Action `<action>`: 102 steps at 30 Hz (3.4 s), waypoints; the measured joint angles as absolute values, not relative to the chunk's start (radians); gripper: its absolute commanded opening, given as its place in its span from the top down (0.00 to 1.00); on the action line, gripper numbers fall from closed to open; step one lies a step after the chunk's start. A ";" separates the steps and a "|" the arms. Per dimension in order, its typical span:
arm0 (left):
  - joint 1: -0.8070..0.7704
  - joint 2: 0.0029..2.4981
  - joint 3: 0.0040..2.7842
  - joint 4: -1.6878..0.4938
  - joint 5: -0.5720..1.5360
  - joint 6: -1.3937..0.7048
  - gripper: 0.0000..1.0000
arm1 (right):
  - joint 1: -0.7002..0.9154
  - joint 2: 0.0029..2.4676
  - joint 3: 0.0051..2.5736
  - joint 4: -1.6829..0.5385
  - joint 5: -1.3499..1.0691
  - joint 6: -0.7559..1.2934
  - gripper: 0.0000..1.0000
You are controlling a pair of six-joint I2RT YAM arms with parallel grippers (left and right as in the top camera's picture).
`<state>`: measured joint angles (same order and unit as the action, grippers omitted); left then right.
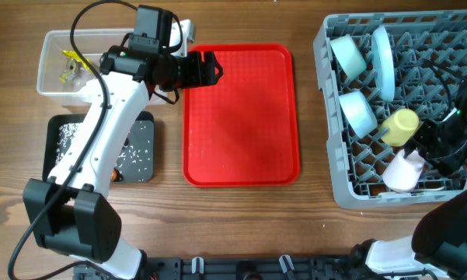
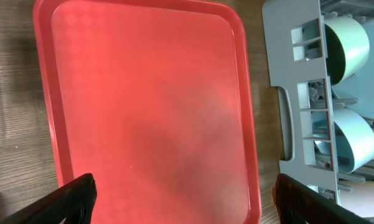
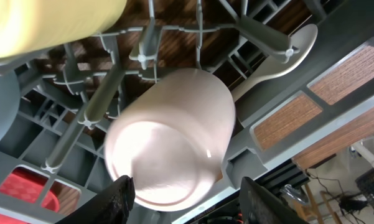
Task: Sort waste into correct bins and load items into the dishwasher rack
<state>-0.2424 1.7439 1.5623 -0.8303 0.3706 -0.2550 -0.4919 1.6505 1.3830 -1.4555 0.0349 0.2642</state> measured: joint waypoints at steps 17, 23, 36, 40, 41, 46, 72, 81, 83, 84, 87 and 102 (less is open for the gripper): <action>-0.242 1.744 1.562 -0.830 0.371 -0.248 0.00 | -0.468 1.644 1.617 -1.607 0.034 0.274 0.65; -0.242 1.744 1.562 -0.830 0.371 -0.248 0.00 | -0.229 1.468 1.883 -1.524 -0.099 0.182 0.00; -0.242 1.744 1.562 -0.830 0.370 -0.249 0.00 | 0.006 1.269 1.914 -1.483 -0.300 0.427 0.00; -0.242 1.744 1.562 -0.831 0.371 -0.248 0.00 | 0.013 1.283 1.908 -1.226 -0.279 0.309 0.00; -0.242 1.744 1.562 -0.830 0.370 -0.249 0.00 | 0.023 1.283 1.886 -1.121 -0.276 0.281 0.00; -0.242 1.744 1.562 -0.830 0.371 -0.248 0.00 | 0.056 1.183 1.599 -0.722 -0.268 0.214 0.00; -0.242 1.745 1.560 -0.830 0.367 -0.248 0.00 | 0.049 0.025 0.007 0.022 -0.067 0.146 0.00; -0.242 1.745 1.560 -0.830 0.366 -0.248 0.00 | 0.049 0.020 0.006 0.000 -0.065 0.146 0.00; -0.242 1.745 1.560 -0.830 0.366 -0.248 0.00 | 0.049 0.020 0.006 0.000 -0.065 0.146 0.00; -0.242 1.745 1.560 -0.830 0.366 -0.248 0.00 | 0.049 0.020 0.006 0.000 -0.065 0.146 0.00; -0.242 1.745 1.560 -0.830 0.366 -0.248 0.00 | 0.049 0.020 0.006 0.000 -0.062 0.146 0.00; -0.242 1.512 1.396 -0.535 0.232 -0.170 0.00 | 0.049 0.020 0.006 -0.001 -0.062 0.146 0.00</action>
<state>-0.2417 1.5116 1.3964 -0.5354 0.2321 -0.1699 0.0490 0.0204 0.0063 -0.0006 -0.0616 0.1463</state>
